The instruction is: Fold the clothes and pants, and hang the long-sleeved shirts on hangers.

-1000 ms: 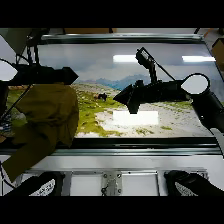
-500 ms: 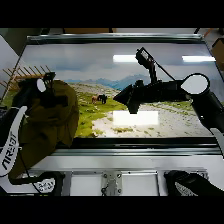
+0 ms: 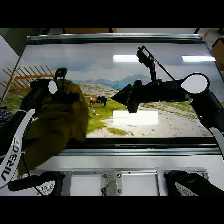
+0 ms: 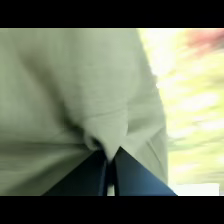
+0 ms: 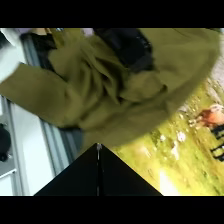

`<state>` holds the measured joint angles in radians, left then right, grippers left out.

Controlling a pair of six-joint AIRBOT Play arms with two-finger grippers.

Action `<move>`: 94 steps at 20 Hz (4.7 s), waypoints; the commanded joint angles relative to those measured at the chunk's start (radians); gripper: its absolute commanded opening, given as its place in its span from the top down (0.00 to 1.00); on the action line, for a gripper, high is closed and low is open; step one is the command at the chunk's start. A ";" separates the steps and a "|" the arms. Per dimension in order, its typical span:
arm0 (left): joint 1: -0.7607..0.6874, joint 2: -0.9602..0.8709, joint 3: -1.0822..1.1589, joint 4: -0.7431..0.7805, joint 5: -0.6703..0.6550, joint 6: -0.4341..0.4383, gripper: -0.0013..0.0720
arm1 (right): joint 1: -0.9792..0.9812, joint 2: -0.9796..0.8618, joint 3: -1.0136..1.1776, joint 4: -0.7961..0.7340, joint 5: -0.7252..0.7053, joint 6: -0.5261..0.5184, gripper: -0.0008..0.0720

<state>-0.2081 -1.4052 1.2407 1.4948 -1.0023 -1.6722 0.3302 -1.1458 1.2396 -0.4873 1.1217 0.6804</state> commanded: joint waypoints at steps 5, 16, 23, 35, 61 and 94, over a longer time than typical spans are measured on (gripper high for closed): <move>-0.390 0.092 0.260 -0.132 0.100 -0.003 0.97 | -0.232 0.064 0.030 -0.090 -0.023 0.179 0.96; -0.180 -0.092 0.277 -0.137 0.113 -0.082 0.12 | -0.565 0.125 0.027 -0.282 0.066 0.409 0.96; 0.131 -0.287 0.138 -0.492 0.092 -0.061 0.12 | -0.565 0.125 0.001 -0.288 0.102 0.409 0.96; 0.056 -0.552 0.265 -0.851 0.124 0.123 0.25 | -0.565 0.124 -0.027 -0.288 0.103 0.421 0.96; -0.545 -0.111 0.466 -0.642 -0.058 0.546 0.57 | -0.568 0.258 -0.026 -0.209 -0.232 0.420 0.96; 0.105 0.602 -0.661 -0.632 0.037 0.079 0.05 | 0.249 -0.441 -0.027 -0.972 -0.024 0.385 0.69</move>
<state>-0.0963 -0.8177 0.6117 0.8684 -0.9714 -1.5822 0.5785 -1.5719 1.2125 -1.4532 1.1328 1.0050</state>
